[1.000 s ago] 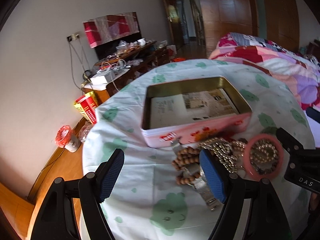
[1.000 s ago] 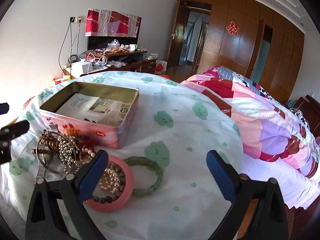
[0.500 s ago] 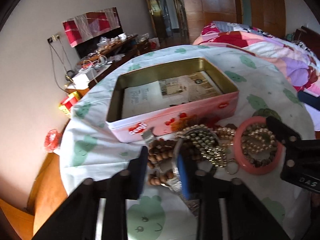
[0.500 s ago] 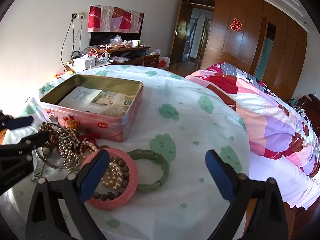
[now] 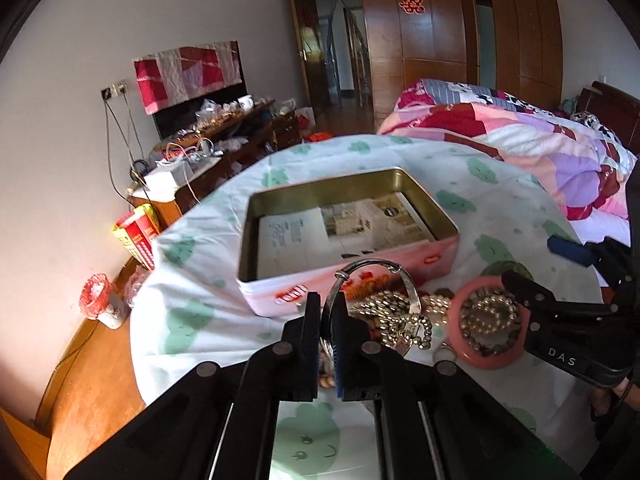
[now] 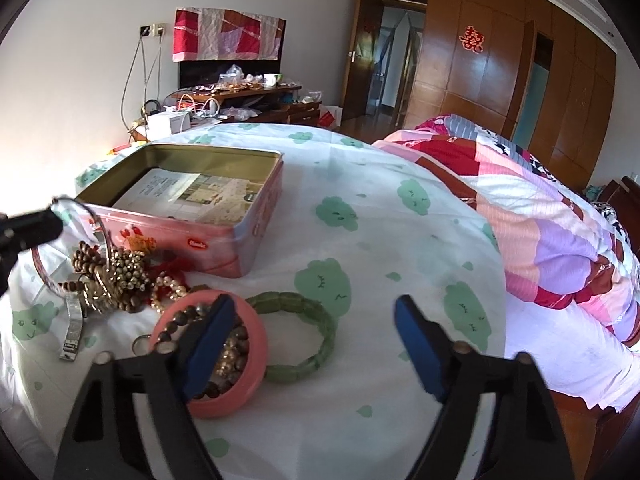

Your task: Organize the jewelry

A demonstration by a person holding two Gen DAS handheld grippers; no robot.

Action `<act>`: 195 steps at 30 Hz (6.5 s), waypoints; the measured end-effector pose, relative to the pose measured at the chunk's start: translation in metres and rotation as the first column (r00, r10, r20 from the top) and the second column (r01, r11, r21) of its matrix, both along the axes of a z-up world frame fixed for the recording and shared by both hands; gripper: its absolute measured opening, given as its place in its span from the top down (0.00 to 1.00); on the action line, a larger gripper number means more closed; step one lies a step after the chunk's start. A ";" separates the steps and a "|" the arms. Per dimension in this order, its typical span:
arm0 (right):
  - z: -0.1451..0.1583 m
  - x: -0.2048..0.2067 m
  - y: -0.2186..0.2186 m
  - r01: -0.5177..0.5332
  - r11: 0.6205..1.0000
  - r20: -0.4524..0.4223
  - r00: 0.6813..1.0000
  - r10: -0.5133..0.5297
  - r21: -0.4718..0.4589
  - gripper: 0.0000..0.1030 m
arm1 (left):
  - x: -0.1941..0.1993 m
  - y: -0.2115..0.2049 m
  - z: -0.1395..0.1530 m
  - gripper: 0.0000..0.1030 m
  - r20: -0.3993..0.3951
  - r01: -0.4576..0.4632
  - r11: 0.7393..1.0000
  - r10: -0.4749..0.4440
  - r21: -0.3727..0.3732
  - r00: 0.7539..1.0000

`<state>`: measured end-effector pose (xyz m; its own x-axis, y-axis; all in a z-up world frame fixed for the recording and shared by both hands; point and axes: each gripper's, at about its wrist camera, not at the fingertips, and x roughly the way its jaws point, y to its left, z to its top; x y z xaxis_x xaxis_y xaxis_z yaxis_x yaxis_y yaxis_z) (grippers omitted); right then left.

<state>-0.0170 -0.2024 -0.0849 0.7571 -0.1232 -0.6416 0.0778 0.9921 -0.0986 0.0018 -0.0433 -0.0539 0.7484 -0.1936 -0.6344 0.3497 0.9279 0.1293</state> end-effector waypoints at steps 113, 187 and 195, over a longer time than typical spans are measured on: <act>0.028 0.137 0.041 -0.189 0.981 -0.038 0.981 0.188 -0.051 0.88 | 0.156 -0.008 -0.014 0.96 -0.068 -0.068 0.979 0.083 0.194 0.994; 0.000 0.021 0.016 -0.146 0.989 -0.040 0.988 0.148 0.029 0.51 | 0.027 0.019 -0.036 0.30 -0.069 -0.083 0.992 0.090 0.099 0.994; -0.008 0.018 0.020 -0.148 0.989 -0.039 0.988 0.149 0.022 0.46 | 0.030 0.009 -0.041 0.62 -0.108 -0.014 0.998 0.020 0.056 0.994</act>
